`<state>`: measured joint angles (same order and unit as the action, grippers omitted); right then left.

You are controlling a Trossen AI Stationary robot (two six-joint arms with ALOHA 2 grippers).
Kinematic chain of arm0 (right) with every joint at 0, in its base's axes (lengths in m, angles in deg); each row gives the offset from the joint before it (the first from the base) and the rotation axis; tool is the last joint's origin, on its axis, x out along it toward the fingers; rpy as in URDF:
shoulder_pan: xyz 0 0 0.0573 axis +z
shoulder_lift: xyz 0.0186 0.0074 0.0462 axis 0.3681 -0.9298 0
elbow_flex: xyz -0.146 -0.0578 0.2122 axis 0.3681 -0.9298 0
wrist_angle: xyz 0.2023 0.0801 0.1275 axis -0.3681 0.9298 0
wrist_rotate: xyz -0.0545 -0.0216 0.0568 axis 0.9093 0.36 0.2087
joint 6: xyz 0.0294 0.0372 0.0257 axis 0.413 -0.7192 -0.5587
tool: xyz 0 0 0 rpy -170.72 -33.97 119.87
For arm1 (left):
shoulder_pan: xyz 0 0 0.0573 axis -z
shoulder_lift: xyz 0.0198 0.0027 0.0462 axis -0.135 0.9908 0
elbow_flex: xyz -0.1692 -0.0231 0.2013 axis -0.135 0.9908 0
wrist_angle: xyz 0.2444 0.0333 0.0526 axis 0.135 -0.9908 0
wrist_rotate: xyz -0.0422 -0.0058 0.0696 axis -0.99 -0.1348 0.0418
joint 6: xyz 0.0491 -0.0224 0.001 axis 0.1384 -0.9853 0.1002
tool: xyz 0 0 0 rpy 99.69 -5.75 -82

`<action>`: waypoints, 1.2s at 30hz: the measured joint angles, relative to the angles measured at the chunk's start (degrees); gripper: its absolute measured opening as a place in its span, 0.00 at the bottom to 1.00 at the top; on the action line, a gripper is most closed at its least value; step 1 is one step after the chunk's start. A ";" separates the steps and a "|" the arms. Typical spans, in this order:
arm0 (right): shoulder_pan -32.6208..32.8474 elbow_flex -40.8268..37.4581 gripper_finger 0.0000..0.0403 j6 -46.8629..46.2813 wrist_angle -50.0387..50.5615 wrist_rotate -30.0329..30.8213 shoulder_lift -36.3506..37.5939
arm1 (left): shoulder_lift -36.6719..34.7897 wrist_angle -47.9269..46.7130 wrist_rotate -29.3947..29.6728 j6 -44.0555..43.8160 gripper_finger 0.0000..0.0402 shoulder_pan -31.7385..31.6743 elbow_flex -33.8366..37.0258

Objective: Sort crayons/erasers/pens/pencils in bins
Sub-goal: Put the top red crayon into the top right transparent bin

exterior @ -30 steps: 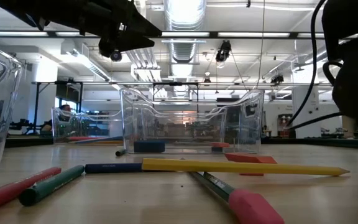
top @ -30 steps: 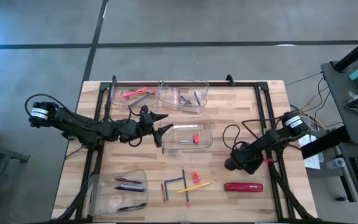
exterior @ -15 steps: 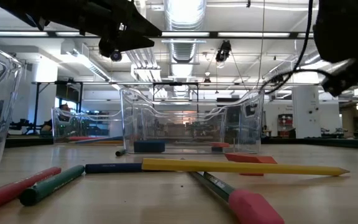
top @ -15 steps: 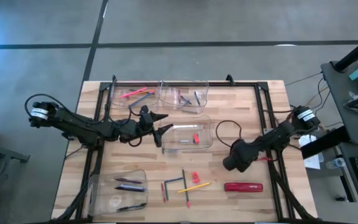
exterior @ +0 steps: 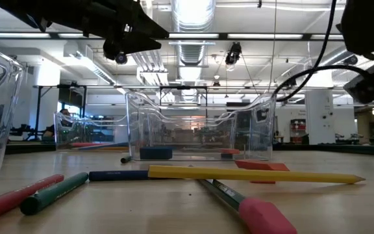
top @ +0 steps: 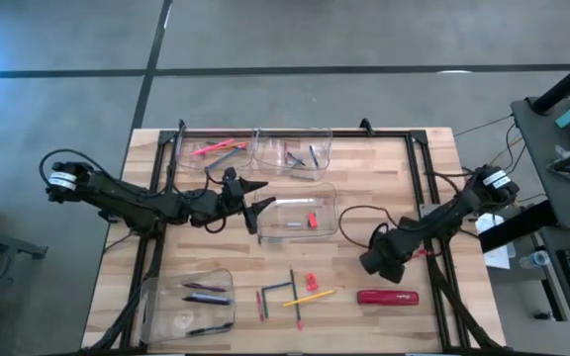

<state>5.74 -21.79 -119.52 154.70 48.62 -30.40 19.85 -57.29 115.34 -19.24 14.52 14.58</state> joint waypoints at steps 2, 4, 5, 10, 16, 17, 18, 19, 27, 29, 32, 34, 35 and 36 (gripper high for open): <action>0.05 -0.13 0.81 0.73 -0.06 -0.21 -1.26 | 0.00 0.00 -0.01 0.00 0.53 0.00 0.00; 0.07 -0.31 0.81 1.97 -0.20 -1.15 -2.44 | 0.00 0.00 -0.01 -0.02 0.53 0.00 0.02; 0.14 -0.34 0.81 2.36 -0.33 -1.52 -3.07 | 0.00 0.00 -0.01 -0.02 0.53 0.00 0.02; 0.16 -0.94 0.81 4.70 -1.29 -5.03 -6.33 | 0.00 0.00 -0.03 -0.02 0.53 0.00 0.02; 0.10 -1.45 0.81 7.64 -4.24 -6.25 -10.11 | 0.00 0.00 -0.36 -0.02 0.53 0.00 0.02; 0.10 -1.45 0.81 8.09 -4.37 -6.36 -10.79 | 0.00 -0.02 -0.38 -0.02 0.53 0.00 0.02; 0.10 -1.43 0.81 8.50 -4.41 -6.63 -11.36 | 0.00 -0.02 -0.38 -0.02 0.53 0.00 0.04; 0.07 -1.44 0.80 8.86 -4.45 -7.20 -11.80 | 0.00 0.00 -0.38 -0.02 0.53 0.00 0.04; -0.04 -1.60 0.55 9.54 -5.82 -8.56 -11.92 | 0.00 0.00 -0.43 -0.04 0.53 0.00 0.04; -0.12 -1.62 0.47 9.33 -6.16 -8.57 -11.67 | 0.00 0.00 -0.43 -0.04 0.53 0.00 0.04; -0.21 -1.62 0.37 9.38 -6.43 -8.55 -11.71 | 0.00 0.00 -0.43 -0.07 0.53 0.00 0.04; -0.21 -1.63 0.31 9.56 -6.60 -8.49 -11.72 | 0.00 0.00 -0.45 -0.07 0.53 0.00 0.04; -0.21 -1.66 0.28 9.65 -6.74 -8.46 -11.71 | 0.00 0.00 -0.45 -0.07 0.53 0.00 0.04; -0.21 -1.69 0.25 9.74 -6.85 -8.38 -11.71 | 0.00 0.00 -0.45 -0.07 0.53 0.00 0.04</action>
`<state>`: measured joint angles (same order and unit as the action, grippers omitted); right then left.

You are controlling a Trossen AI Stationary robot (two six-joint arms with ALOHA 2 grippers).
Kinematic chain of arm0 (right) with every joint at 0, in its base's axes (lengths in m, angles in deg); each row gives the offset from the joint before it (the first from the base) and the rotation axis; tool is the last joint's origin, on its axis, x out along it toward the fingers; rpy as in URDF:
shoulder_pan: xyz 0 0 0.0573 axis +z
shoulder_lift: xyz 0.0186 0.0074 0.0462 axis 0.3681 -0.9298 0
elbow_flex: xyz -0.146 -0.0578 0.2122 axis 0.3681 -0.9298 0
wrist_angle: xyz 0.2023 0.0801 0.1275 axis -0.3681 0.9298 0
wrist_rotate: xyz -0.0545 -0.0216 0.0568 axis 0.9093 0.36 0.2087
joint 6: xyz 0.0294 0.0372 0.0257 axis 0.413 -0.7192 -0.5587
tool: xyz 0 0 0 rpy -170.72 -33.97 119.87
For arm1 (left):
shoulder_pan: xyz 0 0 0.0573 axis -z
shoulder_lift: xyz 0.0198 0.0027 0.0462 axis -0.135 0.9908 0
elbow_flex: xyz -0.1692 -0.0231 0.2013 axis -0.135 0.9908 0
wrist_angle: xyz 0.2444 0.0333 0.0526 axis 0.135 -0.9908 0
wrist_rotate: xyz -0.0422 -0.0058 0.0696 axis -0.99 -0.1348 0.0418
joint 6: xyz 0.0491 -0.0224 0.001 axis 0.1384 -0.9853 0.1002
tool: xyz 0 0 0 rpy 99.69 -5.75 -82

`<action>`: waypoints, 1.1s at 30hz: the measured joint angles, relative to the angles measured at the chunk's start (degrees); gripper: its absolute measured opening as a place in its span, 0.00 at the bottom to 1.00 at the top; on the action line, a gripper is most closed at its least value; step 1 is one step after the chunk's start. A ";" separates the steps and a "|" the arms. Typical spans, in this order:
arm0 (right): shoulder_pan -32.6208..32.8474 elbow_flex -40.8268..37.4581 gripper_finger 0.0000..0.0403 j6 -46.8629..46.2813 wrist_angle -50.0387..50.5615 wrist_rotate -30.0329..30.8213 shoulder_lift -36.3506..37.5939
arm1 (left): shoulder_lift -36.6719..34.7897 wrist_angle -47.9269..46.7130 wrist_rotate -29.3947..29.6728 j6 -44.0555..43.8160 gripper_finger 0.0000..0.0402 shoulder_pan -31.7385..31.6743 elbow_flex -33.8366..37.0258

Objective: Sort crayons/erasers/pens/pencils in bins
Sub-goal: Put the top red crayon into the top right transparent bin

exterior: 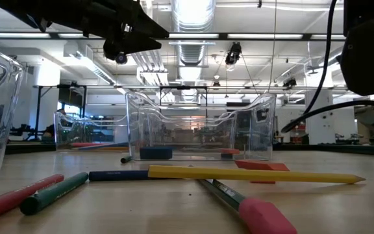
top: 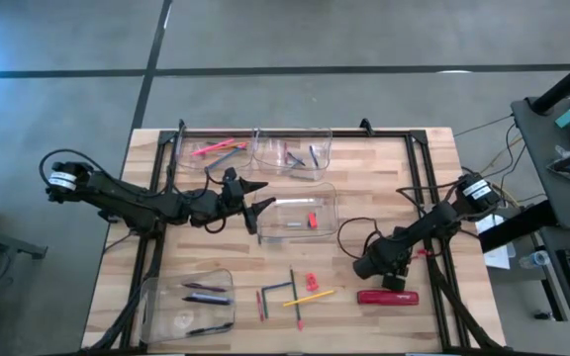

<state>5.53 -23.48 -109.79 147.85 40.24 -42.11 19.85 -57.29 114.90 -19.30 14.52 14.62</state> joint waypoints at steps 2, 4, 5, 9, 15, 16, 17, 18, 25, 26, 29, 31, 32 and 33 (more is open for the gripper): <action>0.00 0.00 0.20 0.01 -0.01 0.73 0.00 | 0.00 0.00 0.00 0.00 0.53 0.00 0.00; 0.00 0.00 0.14 -0.21 0.09 2.09 0.00 | 0.00 0.00 0.00 0.00 0.53 0.00 0.00; -0.05 0.00 0.12 -0.32 0.20 2.48 0.00 | 0.00 0.00 0.00 0.00 0.53 0.00 0.00; -0.33 -0.04 0.05 -1.49 0.77 4.11 0.39 | -0.01 0.00 0.00 0.00 0.53 0.00 0.00; -0.39 -0.15 0.04 -4.30 1.96 8.67 3.37 | -0.01 0.00 -0.02 0.00 0.53 0.01 0.00; -0.45 -0.02 0.04 -4.91 2.34 10.39 4.23 | -0.01 0.00 -0.01 0.00 0.53 0.02 0.00; -0.55 0.29 0.04 -5.47 2.94 11.26 5.03 | -0.02 0.00 -0.02 0.00 0.53 0.02 0.00; -0.54 0.49 0.03 -6.17 3.33 12.01 6.01 | 0.00 0.02 -0.02 -0.02 0.53 0.02 0.00; -0.74 2.76 0.03 -8.19 4.10 15.40 12.60 | 0.00 0.03 -0.02 -0.04 0.53 0.02 0.00; -0.73 3.25 0.03 -8.56 4.07 16.30 13.68 | 0.00 0.02 -0.02 -0.02 0.53 0.02 0.00; -0.72 5.15 0.03 -9.04 4.11 19.73 16.71 | -0.02 0.04 -0.02 -0.04 0.53 0.02 0.00; -0.72 6.76 0.03 -9.05 3.95 22.71 18.64 | 0.00 0.02 -0.02 -0.03 0.53 0.02 0.00; -0.72 7.59 0.03 -9.02 3.78 24.32 19.60 | -0.01 0.04 -0.03 -0.03 0.53 0.02 0.00; -0.72 8.40 0.03 -8.94 3.58 25.74 20.53 | -0.01 0.02 -0.16 -0.04 0.53 0.02 0.00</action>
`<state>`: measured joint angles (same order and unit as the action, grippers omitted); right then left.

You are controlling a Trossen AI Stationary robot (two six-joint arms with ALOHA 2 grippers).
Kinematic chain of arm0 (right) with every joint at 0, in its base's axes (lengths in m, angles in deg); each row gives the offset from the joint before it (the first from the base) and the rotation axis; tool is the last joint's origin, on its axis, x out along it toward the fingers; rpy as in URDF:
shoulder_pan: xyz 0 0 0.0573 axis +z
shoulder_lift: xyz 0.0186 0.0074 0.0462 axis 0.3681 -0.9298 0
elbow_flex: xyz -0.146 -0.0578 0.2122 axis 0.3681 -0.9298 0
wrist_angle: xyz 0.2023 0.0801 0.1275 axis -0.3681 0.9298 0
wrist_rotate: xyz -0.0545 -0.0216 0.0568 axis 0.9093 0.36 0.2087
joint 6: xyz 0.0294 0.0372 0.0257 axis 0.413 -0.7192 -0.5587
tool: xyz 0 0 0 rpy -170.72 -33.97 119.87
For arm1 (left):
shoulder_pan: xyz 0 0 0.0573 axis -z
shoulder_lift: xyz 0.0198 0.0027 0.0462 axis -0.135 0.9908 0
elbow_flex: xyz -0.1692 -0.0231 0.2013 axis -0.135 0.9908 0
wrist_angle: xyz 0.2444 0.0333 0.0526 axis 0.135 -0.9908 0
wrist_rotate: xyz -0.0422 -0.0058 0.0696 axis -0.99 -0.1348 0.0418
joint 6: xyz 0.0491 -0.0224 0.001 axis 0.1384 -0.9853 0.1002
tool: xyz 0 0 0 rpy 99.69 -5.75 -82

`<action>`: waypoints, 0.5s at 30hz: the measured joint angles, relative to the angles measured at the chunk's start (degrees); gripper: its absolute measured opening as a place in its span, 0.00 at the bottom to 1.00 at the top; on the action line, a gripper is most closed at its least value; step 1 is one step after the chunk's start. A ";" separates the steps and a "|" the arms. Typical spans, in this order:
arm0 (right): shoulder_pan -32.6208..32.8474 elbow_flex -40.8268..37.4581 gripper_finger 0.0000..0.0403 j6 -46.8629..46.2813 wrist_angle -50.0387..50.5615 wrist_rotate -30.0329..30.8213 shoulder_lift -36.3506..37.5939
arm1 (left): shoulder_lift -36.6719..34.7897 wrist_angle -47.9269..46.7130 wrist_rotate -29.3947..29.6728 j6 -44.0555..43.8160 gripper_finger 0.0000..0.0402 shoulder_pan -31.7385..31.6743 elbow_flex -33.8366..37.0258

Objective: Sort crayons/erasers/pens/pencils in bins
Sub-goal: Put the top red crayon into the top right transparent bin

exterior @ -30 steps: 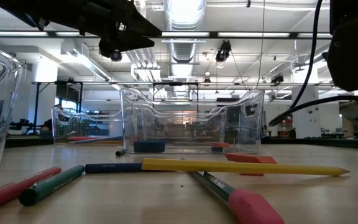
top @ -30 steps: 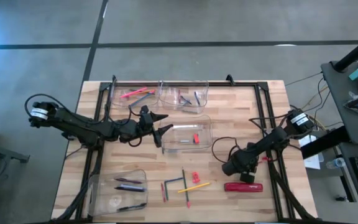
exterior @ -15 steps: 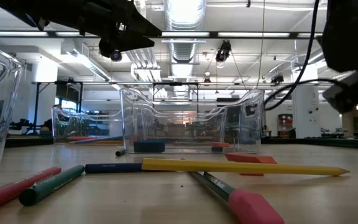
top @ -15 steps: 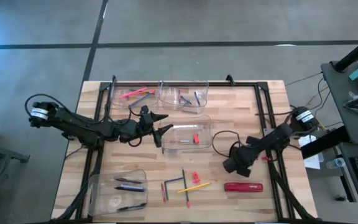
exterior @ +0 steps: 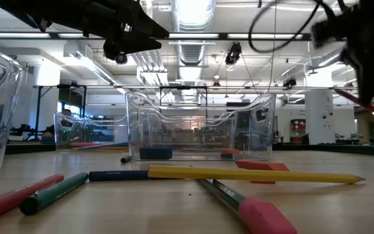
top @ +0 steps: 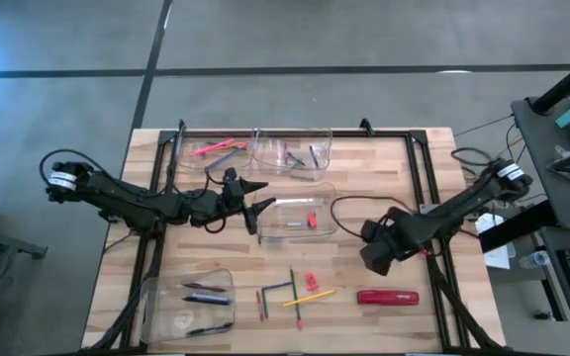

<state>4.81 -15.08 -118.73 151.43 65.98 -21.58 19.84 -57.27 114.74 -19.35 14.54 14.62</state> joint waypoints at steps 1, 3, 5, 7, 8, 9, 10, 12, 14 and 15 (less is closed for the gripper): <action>-0.09 0.71 0.03 0.23 -0.55 1.28 0.99 | 0.00 0.02 -0.09 -0.02 0.53 0.00 0.00; -0.18 2.03 0.03 0.76 -2.15 3.22 2.75 | 0.01 0.02 -0.15 -0.04 0.53 0.00 0.00; -0.22 2.97 0.03 1.28 -2.81 4.56 4.21 | 0.32 0.20 -0.17 -0.07 0.53 0.00 0.00; -0.22 3.64 0.03 2.37 -3.85 5.87 5.41 | 0.67 0.02 -0.19 -0.07 0.53 0.00 0.00; -0.22 3.91 0.03 2.61 -4.50 6.63 5.87 | 0.97 0.25 -0.19 -0.04 0.53 0.00 0.00; -0.22 4.02 0.03 2.99 -5.09 7.72 6.44 | 1.38 0.70 -0.19 -0.03 0.53 0.00 0.00; -0.29 4.15 0.03 3.61 -5.44 8.95 6.77 | 1.61 0.55 -0.19 -0.02 0.53 0.00 -0.08; -0.93 4.42 0.03 5.72 -7.18 12.18 7.27 | 2.19 0.43 -0.21 0.00 0.53 0.00 -0.54; -2.34 4.58 0.03 7.97 -9.31 16.07 7.57 | 2.79 0.74 -0.21 0.00 0.53 0.00 -1.09; -3.53 4.57 0.03 9.55 -10.63 17.92 7.60 | 3.07 0.70 -0.23 0.00 0.53 0.00 -1.25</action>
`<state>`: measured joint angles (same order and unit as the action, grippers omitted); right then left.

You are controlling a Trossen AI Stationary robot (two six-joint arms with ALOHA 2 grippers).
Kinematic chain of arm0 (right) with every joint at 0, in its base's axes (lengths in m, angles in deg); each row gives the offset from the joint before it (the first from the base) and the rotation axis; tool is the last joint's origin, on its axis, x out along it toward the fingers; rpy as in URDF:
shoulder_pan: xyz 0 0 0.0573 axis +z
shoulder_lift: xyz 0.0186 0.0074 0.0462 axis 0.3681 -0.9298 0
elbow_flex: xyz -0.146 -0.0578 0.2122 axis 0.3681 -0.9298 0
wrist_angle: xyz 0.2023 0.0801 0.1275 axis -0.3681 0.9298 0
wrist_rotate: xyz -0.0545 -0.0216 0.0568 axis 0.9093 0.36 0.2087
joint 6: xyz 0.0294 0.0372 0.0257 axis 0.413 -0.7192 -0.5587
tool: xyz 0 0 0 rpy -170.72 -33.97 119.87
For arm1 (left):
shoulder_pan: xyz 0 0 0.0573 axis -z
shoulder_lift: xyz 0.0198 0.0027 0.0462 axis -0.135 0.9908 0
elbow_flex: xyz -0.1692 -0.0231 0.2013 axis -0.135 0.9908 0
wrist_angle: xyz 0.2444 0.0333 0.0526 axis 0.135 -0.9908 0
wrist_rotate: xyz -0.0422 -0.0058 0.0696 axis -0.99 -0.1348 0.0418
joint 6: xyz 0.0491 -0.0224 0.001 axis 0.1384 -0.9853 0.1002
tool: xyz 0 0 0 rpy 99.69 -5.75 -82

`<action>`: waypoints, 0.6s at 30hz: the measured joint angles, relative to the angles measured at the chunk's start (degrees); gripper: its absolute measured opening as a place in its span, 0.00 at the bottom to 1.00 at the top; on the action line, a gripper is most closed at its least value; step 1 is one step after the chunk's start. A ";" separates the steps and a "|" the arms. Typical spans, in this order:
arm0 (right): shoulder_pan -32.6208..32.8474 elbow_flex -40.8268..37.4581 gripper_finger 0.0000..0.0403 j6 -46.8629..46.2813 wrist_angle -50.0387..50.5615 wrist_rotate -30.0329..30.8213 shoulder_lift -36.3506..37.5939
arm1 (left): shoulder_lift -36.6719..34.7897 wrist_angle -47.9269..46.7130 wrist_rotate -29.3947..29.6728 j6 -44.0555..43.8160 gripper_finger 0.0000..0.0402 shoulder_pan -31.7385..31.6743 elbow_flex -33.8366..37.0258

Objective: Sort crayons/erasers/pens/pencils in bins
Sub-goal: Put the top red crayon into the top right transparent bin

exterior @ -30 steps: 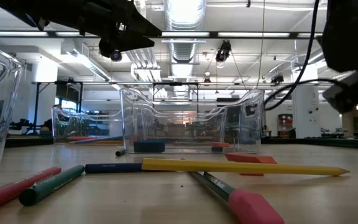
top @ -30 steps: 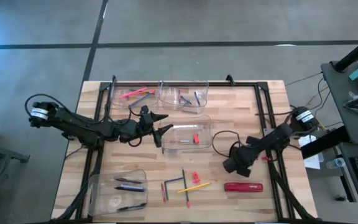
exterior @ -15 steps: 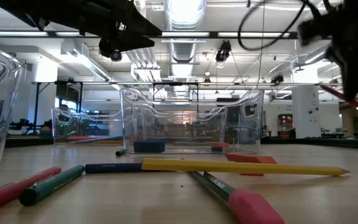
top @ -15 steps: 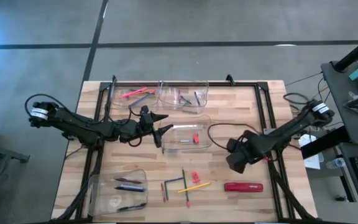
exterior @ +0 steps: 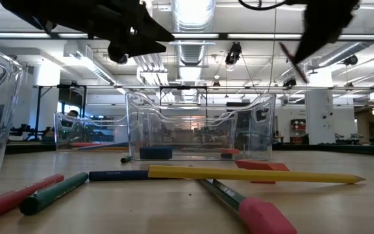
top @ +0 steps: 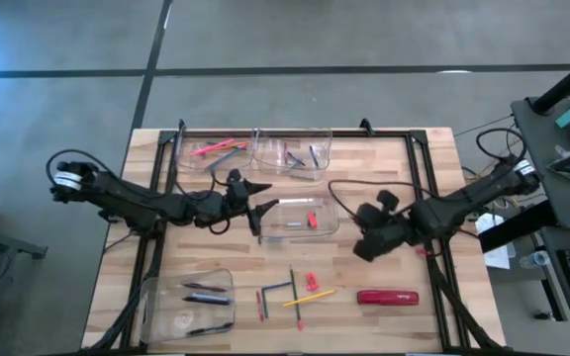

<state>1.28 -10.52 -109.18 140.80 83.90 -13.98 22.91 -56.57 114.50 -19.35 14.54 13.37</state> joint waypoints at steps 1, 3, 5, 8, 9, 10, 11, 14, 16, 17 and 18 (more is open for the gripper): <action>-1.45 -0.04 0.03 2.02 -1.84 1.47 0.10 | 0.36 -0.10 0.00 0.02 0.53 0.00 -0.22; -5.18 -0.16 0.03 6.82 -5.89 2.94 0.20 | 1.18 -0.21 -0.04 0.07 0.53 0.00 -0.65; -10.24 -0.20 0.03 13.27 -11.72 2.56 0.19 | 1.73 -0.25 -0.15 0.07 0.53 0.00 -1.02; -19.17 -0.20 0.03 22.78 -20.58 -2.51 0.26 | 2.58 -0.26 -0.47 0.10 0.53 0.00 -1.55; -22.34 -0.20 0.03 25.39 -23.54 -4.85 0.26 | 2.82 -0.32 -0.71 0.11 0.53 0.00 -1.62; -25.63 -0.20 0.03 27.38 -25.72 -7.25 0.26 | 2.95 -0.33 -0.96 0.11 0.53 0.00 -1.78; -29.07 -0.20 0.03 29.24 -27.66 -9.74 0.10 | 2.97 -0.31 -1.45 0.13 0.53 0.00 -1.84; -38.29 -0.22 0.03 32.70 -33.88 -17.57 -1.28 | 2.95 -0.39 -2.19 0.26 0.53 0.00 -1.84; -43.14 -0.28 0.03 33.76 -37.60 -21.17 -2.63 | 2.85 -0.85 -2.21 0.58 0.53 0.00 -1.84; -45.06 -0.26 0.03 33.70 -39.79 -22.47 -3.30 | 2.81 -0.79 -2.21 0.63 0.53 0.00 -1.84; -47.03 -0.19 0.03 33.68 -41.29 -23.42 -4.05 | 2.79 -0.79 -2.23 0.66 0.53 -0.02 -1.84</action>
<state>-45.75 -10.71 -75.51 99.51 60.48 -18.03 25.71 -57.36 112.27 -18.69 14.52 11.54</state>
